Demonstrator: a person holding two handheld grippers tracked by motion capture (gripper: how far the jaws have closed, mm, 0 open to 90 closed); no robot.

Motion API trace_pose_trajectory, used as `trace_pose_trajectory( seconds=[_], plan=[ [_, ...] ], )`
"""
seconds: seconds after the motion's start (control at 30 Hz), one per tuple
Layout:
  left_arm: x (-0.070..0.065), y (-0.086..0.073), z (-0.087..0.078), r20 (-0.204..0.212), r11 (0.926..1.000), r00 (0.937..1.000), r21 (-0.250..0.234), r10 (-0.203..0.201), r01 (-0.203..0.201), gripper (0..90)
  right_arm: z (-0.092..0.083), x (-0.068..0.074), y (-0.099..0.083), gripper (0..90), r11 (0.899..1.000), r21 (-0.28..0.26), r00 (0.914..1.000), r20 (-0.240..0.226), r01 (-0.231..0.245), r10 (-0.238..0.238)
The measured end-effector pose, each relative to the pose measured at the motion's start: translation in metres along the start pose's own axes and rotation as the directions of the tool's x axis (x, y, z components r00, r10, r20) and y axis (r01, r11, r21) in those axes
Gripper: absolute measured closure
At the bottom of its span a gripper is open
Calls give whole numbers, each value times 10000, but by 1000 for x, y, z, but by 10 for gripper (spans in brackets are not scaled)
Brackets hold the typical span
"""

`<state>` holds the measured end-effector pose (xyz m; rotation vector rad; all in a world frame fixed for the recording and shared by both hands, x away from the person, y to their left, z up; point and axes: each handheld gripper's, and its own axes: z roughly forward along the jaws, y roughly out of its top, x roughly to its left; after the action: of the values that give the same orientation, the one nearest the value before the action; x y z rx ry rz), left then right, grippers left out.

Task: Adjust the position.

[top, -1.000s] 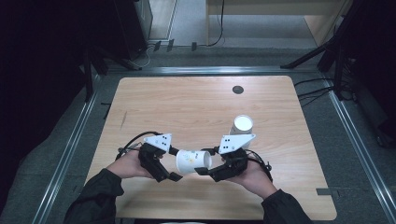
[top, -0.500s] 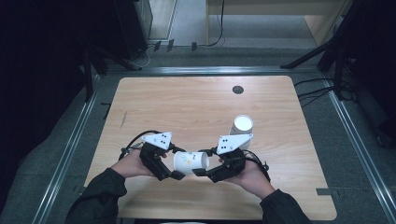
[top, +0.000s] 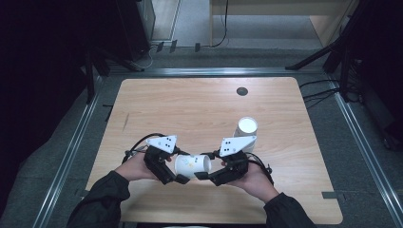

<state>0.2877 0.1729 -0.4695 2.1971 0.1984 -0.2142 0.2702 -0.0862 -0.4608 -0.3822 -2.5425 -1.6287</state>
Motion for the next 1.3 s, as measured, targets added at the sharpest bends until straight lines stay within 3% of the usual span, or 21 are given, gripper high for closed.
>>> trace_pose_trajectory(
  seconds=[0.5, 1.0, 1.3],
  plan=[
    [0, -1, -4, 24, 9999, 10000, -147, 4, -3, 265, 0, 0, 0, 351, 10000, -3, 9999, -80, -84, 84],
    [1, -2, -10, 45, 9991, 10000, -426, -63, 64, 281, 0, -1, 0, 280, 9999, 56, 9998, 146, -145, 144],
    [2, 1, -19, -88, 9995, 9999, -274, -125, 122, 276, -5, -2, -1, 258, 9996, 160, 9989, 412, -235, 228]
  ],
)
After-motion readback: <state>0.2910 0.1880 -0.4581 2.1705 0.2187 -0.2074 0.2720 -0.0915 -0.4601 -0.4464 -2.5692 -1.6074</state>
